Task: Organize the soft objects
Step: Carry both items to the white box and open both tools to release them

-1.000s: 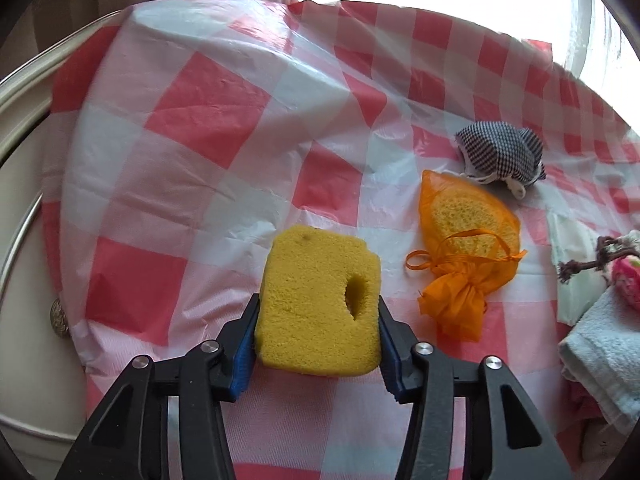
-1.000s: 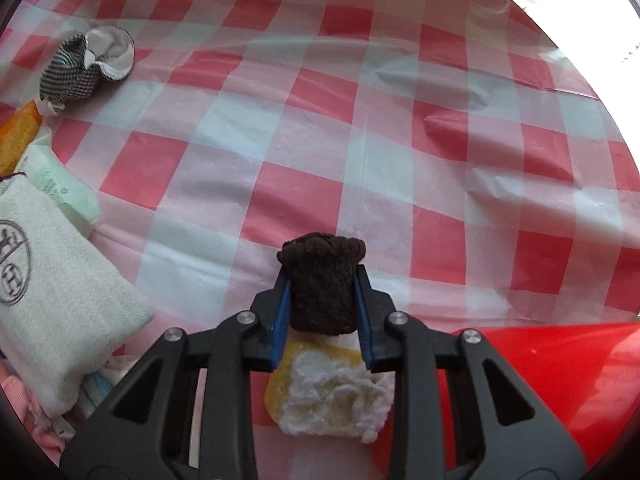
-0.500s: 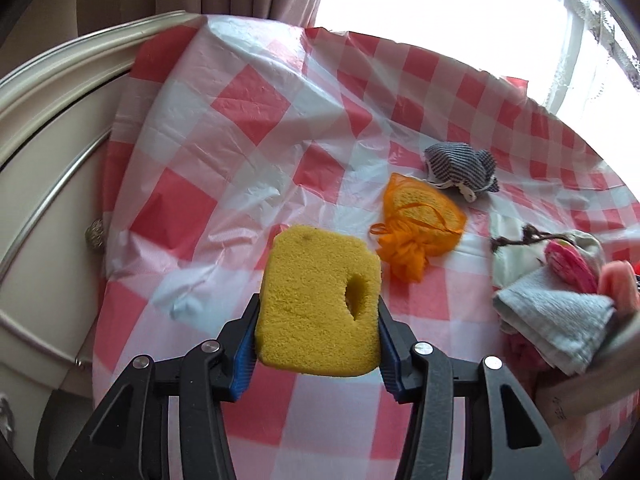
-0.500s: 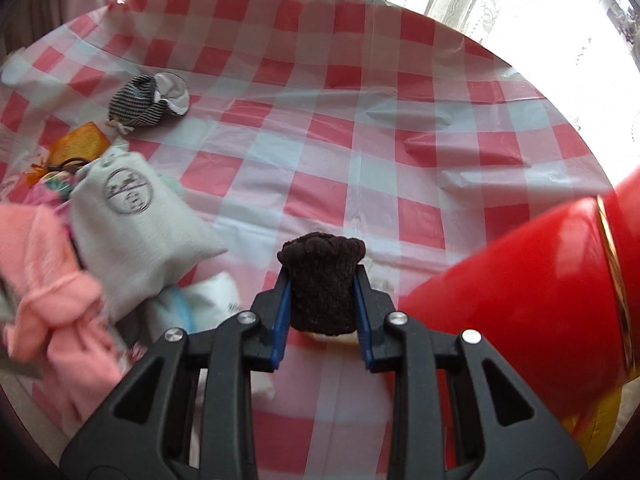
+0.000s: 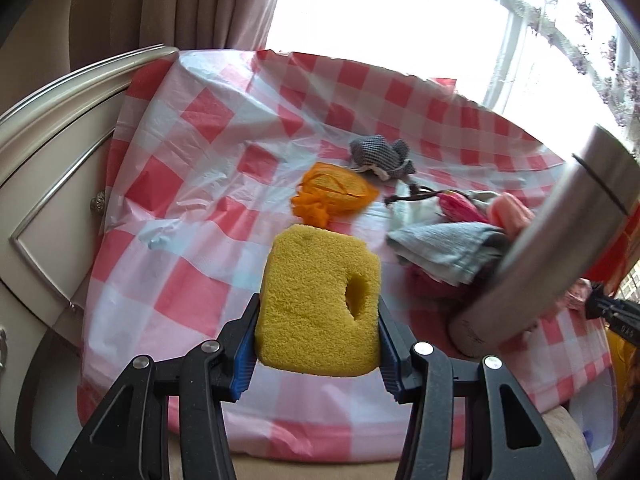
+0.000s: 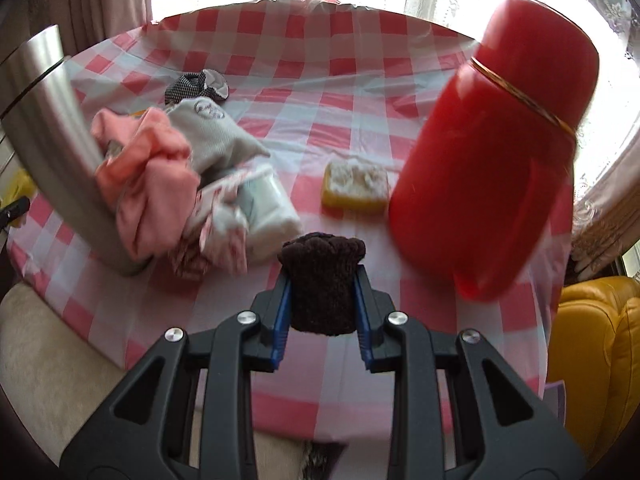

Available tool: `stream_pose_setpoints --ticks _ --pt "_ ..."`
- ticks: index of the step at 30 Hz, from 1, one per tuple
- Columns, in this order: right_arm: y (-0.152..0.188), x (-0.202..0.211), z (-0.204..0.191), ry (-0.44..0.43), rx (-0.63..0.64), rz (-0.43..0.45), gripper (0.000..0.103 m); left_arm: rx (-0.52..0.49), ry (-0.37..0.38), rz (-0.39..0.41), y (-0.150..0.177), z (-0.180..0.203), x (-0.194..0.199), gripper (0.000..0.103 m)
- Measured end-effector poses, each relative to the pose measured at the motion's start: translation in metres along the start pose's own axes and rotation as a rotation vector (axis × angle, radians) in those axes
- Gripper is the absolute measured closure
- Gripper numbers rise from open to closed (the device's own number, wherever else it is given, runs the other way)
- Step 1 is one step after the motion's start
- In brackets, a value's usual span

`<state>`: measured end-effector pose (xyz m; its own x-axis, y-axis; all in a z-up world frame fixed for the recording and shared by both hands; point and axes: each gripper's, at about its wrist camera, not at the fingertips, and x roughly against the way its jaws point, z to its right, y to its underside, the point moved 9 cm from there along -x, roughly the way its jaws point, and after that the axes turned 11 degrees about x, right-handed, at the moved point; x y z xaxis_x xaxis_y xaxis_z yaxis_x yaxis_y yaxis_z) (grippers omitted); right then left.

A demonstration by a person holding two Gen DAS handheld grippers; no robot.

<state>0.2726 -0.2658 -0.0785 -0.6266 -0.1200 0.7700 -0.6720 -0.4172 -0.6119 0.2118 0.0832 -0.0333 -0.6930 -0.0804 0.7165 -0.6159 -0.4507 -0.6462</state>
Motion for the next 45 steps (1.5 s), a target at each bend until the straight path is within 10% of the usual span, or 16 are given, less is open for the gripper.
stream_pose_setpoints --ticks 33,36,40,45 --pt "0.216 0.107 0.098 0.209 -0.223 -0.058 0.069 -0.394 0.483 -0.256 0.201 0.267 0.100 0.051" --pt "0.219 0.114 0.108 0.238 -0.240 -0.051 0.061 -0.446 0.530 -0.283 0.220 0.291 0.107 0.051" --pt "0.219 0.124 0.117 0.277 -0.258 -0.022 0.021 -0.524 0.614 -0.334 0.247 0.321 0.117 0.034" --pt "0.218 0.123 0.117 0.268 -0.259 -0.017 0.020 -0.542 0.627 -0.341 0.254 0.323 0.119 0.022"
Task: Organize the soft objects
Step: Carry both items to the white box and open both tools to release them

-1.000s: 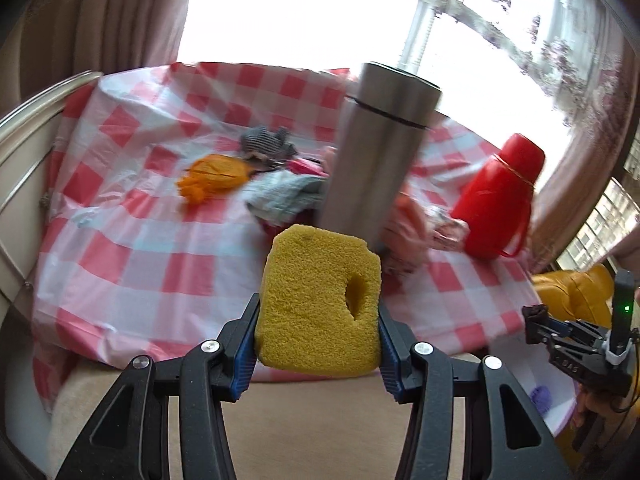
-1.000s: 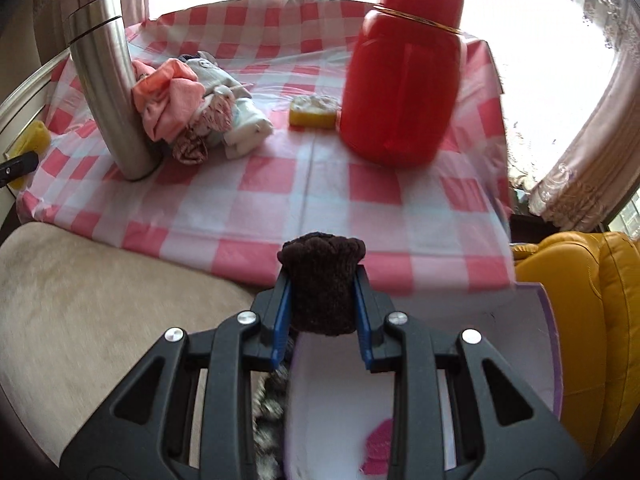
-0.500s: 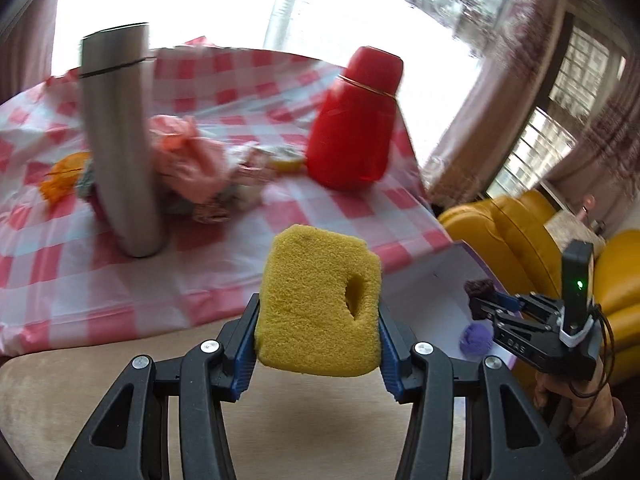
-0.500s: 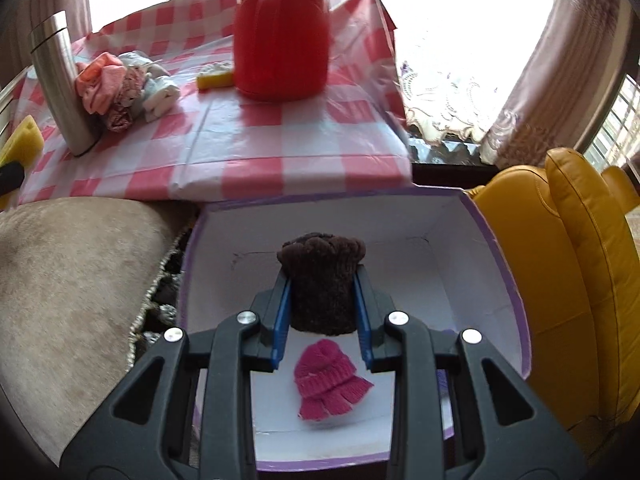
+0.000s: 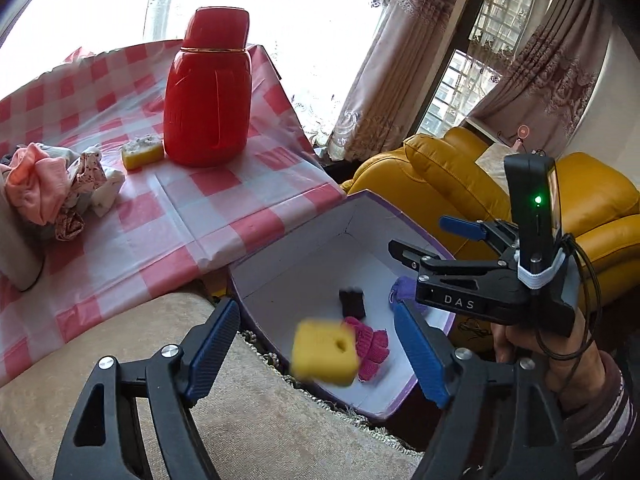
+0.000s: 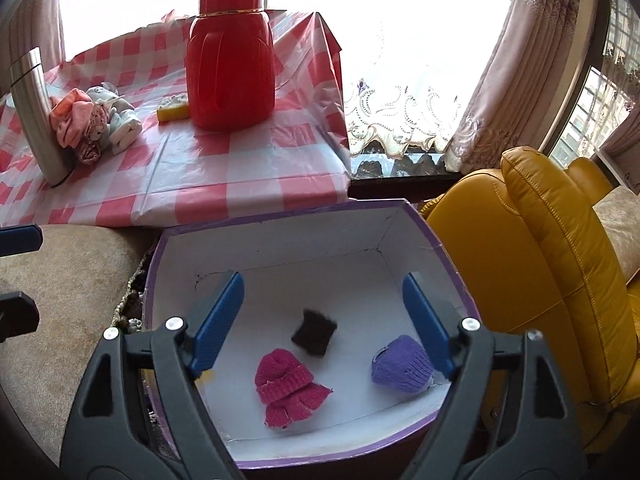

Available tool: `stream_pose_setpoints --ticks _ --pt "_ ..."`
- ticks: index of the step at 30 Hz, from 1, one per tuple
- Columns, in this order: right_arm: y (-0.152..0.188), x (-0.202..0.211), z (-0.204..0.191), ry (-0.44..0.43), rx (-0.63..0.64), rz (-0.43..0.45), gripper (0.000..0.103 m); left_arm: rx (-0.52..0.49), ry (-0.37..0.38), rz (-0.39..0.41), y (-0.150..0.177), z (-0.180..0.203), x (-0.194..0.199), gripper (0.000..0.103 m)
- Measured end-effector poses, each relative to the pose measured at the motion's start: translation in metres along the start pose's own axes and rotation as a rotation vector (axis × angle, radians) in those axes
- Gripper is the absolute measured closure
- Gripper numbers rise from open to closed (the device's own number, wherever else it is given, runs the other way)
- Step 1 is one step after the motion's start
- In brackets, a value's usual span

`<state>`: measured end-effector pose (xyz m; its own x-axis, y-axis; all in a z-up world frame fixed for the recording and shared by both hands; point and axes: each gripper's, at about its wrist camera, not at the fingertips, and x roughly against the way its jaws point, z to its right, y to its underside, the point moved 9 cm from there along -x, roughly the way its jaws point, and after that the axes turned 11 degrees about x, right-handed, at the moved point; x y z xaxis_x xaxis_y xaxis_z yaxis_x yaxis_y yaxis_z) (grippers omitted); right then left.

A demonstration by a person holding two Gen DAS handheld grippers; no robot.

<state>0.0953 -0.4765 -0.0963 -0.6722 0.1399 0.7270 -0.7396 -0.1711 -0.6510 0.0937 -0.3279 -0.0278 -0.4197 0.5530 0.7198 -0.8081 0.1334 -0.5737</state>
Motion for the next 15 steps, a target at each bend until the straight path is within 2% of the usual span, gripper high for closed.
stream_pose_setpoints --ticks 9,15 --pt "-0.001 -0.002 -0.022 -0.032 0.059 -0.005 0.020 0.047 -0.018 0.022 0.002 -0.015 0.011 0.022" --pt "-0.009 -0.003 -0.047 -0.040 0.161 -0.004 0.020 0.110 -0.063 0.065 0.001 -0.049 0.033 0.022"
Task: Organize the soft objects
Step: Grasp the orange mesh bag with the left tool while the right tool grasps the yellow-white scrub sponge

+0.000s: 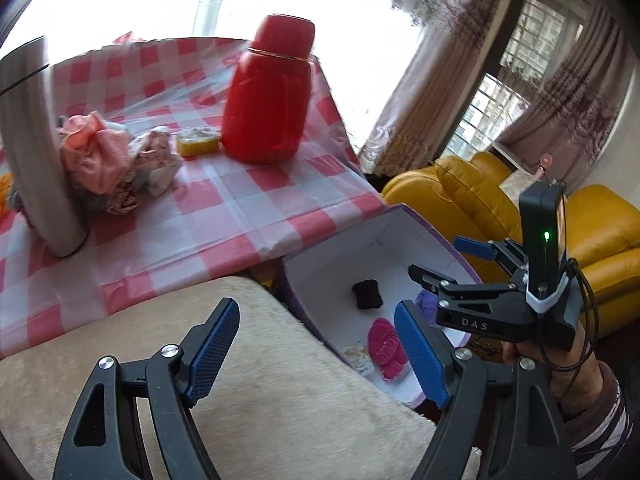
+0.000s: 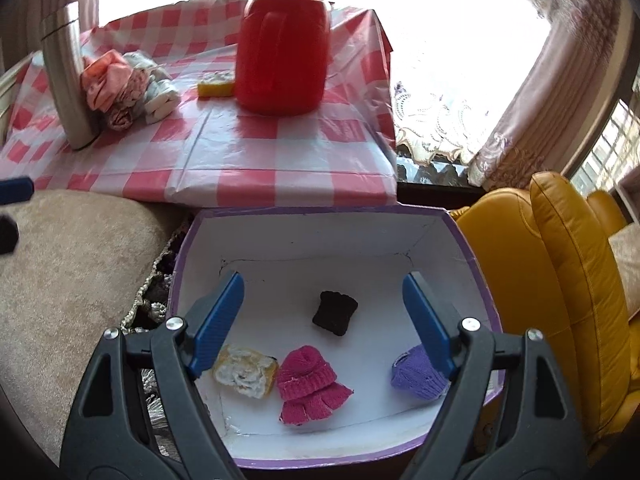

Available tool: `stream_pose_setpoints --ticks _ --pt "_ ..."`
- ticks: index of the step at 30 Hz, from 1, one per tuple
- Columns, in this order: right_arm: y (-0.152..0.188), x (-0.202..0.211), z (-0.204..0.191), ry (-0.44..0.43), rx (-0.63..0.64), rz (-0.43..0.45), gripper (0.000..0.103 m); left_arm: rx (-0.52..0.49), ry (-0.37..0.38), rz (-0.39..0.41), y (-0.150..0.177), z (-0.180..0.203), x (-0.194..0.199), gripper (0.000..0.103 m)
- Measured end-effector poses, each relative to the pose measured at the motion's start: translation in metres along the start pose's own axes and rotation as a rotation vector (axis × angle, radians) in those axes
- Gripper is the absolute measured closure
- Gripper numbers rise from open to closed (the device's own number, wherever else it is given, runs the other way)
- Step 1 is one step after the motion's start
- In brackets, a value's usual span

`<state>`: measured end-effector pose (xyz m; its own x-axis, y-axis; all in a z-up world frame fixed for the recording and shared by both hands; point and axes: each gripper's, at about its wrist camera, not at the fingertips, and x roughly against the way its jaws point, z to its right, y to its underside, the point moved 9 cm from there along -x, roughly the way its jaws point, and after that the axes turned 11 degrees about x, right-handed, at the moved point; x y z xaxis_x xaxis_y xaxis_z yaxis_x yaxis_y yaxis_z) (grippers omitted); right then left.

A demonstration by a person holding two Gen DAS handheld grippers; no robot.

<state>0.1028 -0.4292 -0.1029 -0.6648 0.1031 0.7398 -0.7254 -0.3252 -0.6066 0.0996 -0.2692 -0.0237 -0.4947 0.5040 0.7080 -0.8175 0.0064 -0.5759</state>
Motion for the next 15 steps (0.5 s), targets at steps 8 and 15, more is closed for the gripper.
stream_pose_setpoints --ticks 8,15 --pt "-0.028 -0.013 -0.036 -0.033 0.166 -0.019 0.020 0.128 -0.056 0.063 -0.008 -0.062 0.033 0.022" --pt "-0.079 -0.033 -0.060 -0.065 0.361 -0.030 0.020 0.271 -0.108 0.125 -0.014 -0.128 0.063 0.022"
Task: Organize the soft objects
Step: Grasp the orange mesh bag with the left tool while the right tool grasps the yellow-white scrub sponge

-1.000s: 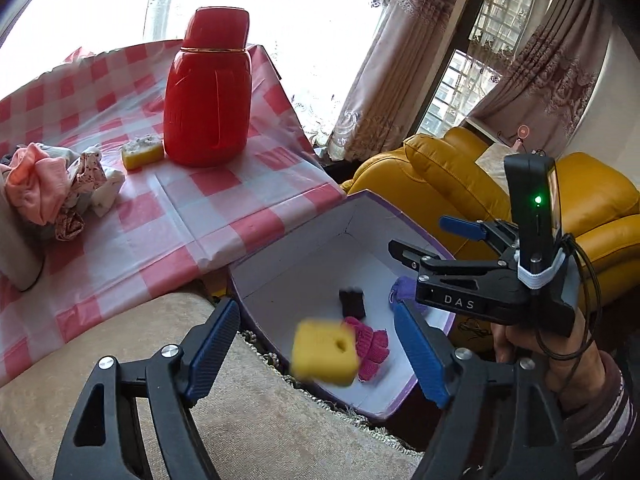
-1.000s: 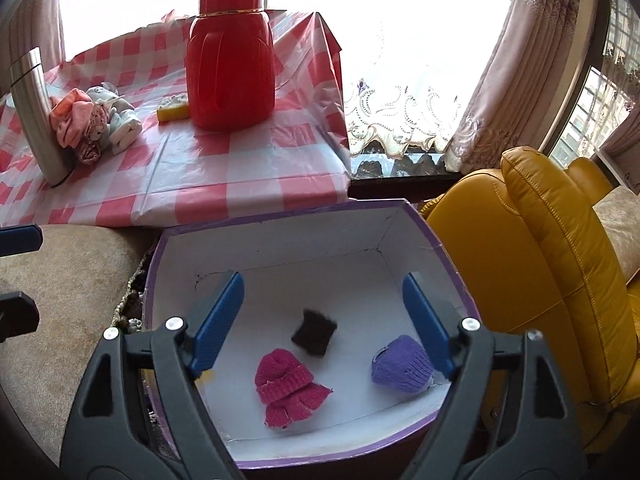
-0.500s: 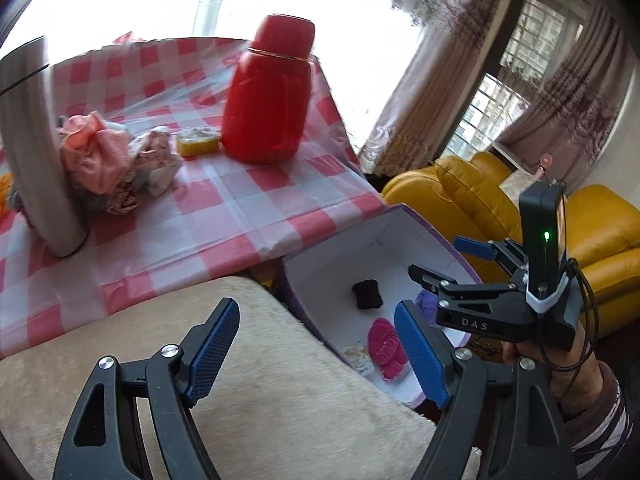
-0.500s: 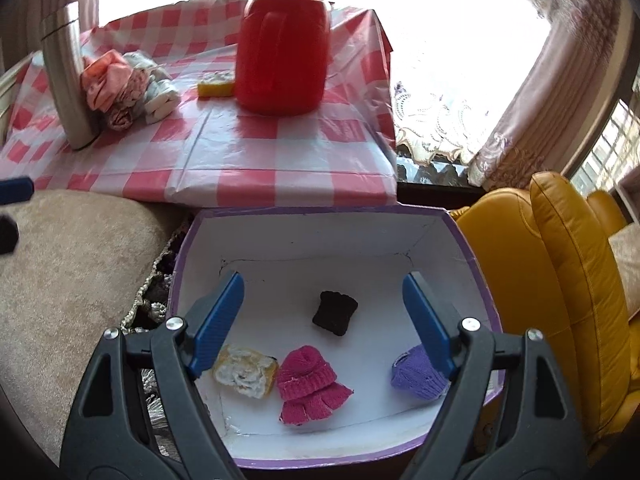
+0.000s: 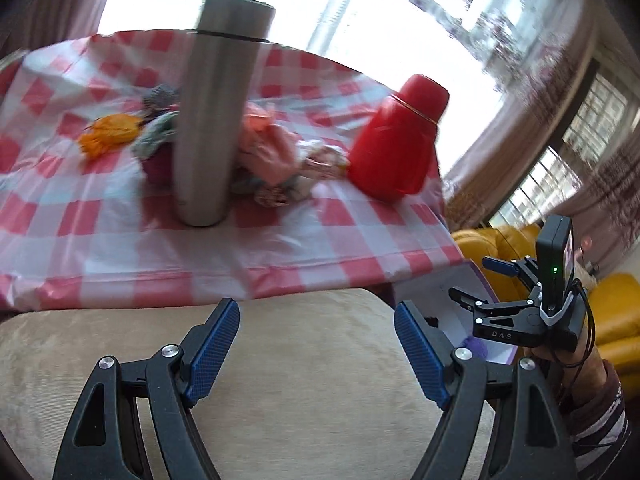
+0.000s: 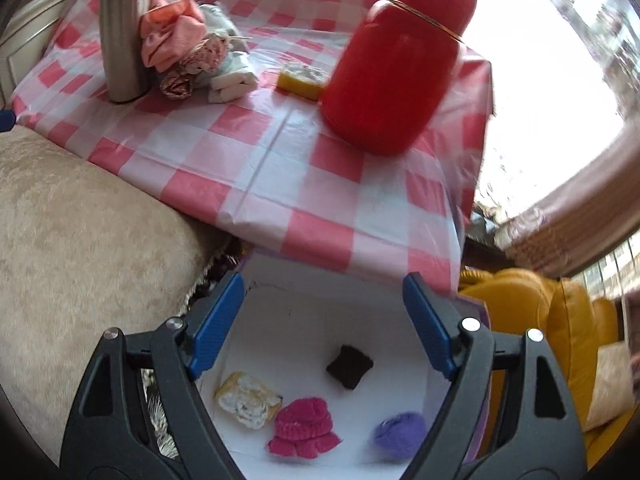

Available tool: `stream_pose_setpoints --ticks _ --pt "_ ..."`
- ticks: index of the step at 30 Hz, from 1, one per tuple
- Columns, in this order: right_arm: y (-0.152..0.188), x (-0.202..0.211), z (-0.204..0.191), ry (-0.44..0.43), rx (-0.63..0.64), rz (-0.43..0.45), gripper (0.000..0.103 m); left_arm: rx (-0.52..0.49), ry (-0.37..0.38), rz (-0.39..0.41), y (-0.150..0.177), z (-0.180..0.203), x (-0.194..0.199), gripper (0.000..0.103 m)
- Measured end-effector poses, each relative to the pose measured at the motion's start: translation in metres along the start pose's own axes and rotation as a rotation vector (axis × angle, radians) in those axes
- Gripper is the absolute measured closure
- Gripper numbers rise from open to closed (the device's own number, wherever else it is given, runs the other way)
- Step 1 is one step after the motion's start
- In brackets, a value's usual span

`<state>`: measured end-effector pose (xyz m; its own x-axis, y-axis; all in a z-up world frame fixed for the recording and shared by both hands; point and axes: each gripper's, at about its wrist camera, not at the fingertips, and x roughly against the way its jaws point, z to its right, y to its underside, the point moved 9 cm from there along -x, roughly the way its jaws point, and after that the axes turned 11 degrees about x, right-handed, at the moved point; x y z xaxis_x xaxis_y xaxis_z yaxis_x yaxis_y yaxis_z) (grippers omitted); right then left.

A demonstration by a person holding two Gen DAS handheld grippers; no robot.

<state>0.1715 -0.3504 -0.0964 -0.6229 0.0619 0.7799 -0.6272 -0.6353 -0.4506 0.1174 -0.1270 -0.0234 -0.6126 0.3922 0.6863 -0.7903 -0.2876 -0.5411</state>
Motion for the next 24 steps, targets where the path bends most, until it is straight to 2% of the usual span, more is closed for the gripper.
stream_pose_setpoints --ticks 7,13,18,24 --pt "-0.077 -0.018 0.006 -0.012 0.242 -0.021 0.020 0.111 -0.029 0.030 -0.023 -0.046 0.007 0.022" --pt "-0.136 -0.044 -0.006 -0.011 0.516 -0.113 0.020 0.146 -0.040 0.037 -0.038 -0.068 0.009 0.022" --pt "-0.167 -0.067 -0.013 -0.067 0.649 -0.191 0.020 0.163 -0.069 0.054 -0.054 -0.093 0.013 0.022" --pt "-0.184 -0.105 -0.011 -0.068 0.780 -0.312 0.020 0.178 -0.133 0.076 -0.078 -0.131 0.016 0.022"
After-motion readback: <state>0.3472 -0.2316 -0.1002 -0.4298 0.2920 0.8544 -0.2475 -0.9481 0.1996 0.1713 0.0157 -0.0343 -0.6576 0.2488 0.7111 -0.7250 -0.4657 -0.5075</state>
